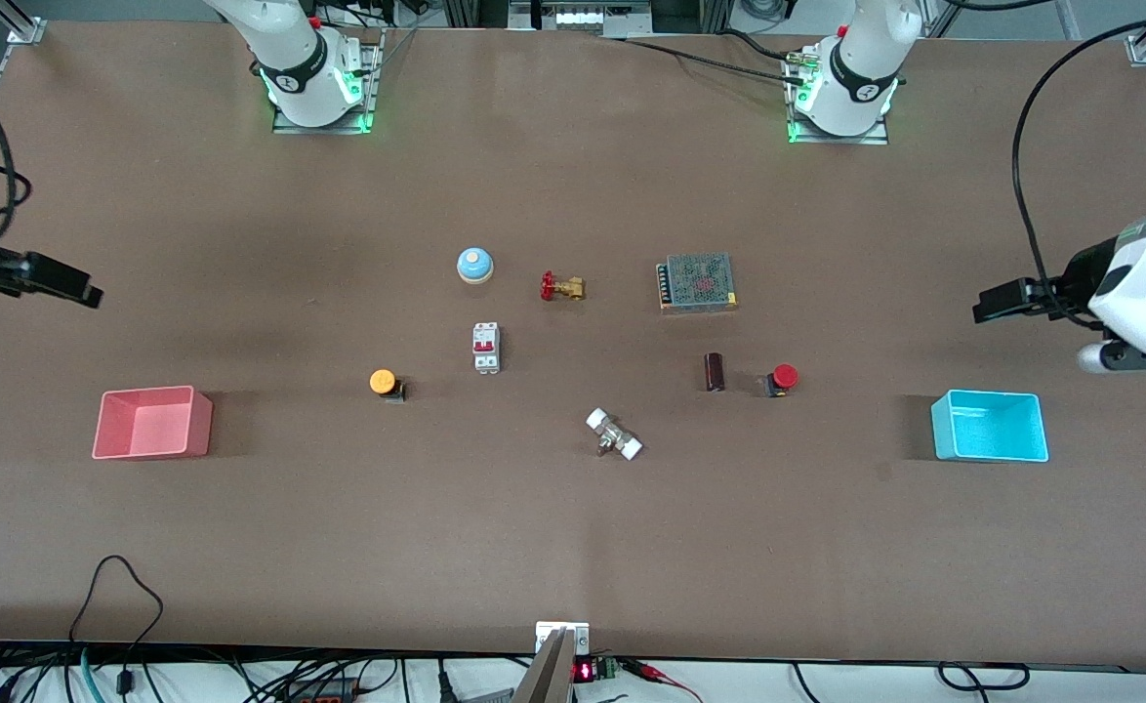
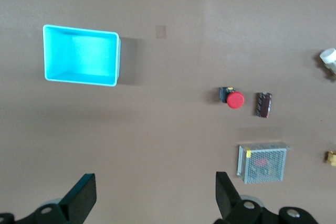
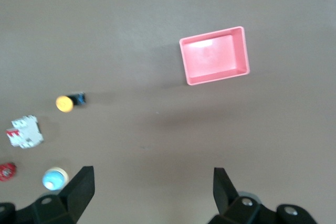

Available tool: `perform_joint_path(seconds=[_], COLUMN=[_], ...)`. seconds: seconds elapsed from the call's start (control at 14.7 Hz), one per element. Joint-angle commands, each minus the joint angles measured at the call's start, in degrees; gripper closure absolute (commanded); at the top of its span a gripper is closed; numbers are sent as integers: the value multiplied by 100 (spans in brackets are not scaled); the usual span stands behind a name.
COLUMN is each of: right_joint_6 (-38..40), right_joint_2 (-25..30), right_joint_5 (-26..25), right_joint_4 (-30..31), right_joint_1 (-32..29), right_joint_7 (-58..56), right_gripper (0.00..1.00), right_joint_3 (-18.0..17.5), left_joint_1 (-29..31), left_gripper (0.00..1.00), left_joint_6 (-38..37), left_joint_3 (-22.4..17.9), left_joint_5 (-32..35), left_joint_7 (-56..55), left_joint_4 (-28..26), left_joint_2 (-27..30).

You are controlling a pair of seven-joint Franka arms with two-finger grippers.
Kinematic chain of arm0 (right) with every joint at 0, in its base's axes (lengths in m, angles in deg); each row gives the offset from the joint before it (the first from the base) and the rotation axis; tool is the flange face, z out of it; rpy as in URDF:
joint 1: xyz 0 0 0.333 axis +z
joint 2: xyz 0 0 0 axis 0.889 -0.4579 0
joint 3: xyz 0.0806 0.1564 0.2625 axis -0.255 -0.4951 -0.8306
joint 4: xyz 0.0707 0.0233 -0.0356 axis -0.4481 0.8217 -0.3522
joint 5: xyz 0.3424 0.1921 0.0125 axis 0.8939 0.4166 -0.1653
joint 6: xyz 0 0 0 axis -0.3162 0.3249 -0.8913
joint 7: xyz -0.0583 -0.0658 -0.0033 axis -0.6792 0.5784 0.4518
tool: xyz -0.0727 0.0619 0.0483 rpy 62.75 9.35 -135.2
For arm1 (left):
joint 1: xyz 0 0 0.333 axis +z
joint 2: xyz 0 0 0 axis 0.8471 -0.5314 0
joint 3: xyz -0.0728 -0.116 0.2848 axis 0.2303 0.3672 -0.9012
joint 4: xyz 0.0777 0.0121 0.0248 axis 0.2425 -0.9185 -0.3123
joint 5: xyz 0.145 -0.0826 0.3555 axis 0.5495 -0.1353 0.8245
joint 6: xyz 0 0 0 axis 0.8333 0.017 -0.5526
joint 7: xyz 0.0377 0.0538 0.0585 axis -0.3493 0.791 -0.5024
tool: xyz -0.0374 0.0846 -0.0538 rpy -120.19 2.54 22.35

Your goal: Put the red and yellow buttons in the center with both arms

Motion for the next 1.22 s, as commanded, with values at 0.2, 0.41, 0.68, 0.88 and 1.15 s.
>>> perform_joint_path(seconds=[0.2, 0.41, 0.68, 0.88, 1.15], right_joint_6=[29, -16, 46, 2, 37], right_joint_2=[490, 605, 798, 948, 1009], right_joint_5=[-216, -225, -234, -304, -304], right_joint_4=[555, 678, 863, 1047, 1066], right_joint_1=[24, 24, 24, 15, 15], right_joint_7=[-79, -175, -334, -334, -325], right_gripper=[0, 0, 0, 0, 0], right_joint_3=[-238, -238, -230, -230, -230], left_joint_1=[195, 186, 116, -60, -69], left_gripper=[0, 0, 0, 0, 0], left_joint_6=[-533, -550, -595, -595, -595], left_joint_3=[175, 140, 78, -132, -142], left_joint_5=[-61, -52, -8, 71, 168], left_joint_7=[61, 61, 70, 105, 105], left_joint_4=[-15, -129, -682, -1157, -1316], left_joint_2=[559, 857, 1481, 2026, 2256])
